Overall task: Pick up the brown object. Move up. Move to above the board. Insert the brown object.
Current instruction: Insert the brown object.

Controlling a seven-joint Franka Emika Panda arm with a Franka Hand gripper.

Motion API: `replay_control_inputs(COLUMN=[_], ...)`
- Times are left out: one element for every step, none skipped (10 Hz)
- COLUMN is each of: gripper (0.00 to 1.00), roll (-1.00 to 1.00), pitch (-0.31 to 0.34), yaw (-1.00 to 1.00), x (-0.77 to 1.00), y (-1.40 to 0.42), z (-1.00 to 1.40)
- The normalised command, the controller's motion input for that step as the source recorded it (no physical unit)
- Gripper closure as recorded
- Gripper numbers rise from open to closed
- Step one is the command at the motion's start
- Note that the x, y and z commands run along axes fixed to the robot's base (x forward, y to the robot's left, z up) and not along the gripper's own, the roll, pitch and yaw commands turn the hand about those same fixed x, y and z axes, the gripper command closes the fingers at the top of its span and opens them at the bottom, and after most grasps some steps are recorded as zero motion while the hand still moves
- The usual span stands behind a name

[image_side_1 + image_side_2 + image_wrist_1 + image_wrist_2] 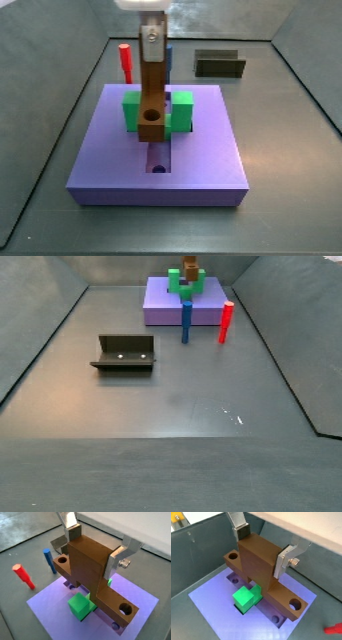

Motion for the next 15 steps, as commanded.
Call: replay_control_inputs(gripper=[1.0,1.0,1.0,1.0,1.0,1.0,1.0,1.0,1.0,1.0,1.0,1.0,1.0,1.0,1.0], roll=[-0.26,-0.21,-0.19,-0.14,-0.04,-0.01,-0.01,-0.03,-0.03,-0.02,-0.02,0.0,0.0,0.0,0.02], pitch=[-0.111,-0.019,-0.026,-0.039,-0.061,-0.083,-0.107,-0.15,-0.151,-0.091,-0.037,-0.027,-0.027,-0.029,0.0], yaw=[-0.15,-0.31,-0.33,-0.29,-0.12,-0.03,0.0,0.0,0.04,0.08,0.06,0.03,0.01,0.02,0.0], x=[0.01,0.35,0.33,0.15,-0.08,-0.25,-0.3,-0.18,0.0,0.02,0.07,0.03,0.0,0.0,0.05], y=[0.0,0.0,0.0,0.0,0.01,0.02,0.0,0.0,0.0,0.0,0.0,0.0,0.0,0.0,0.0], z=[-0.06,-0.02,-0.06,-0.07,-0.13,-0.14,-0.11,-0.08,-0.1,-0.12,-0.11,-0.14,-0.11,-0.09,-0.09])
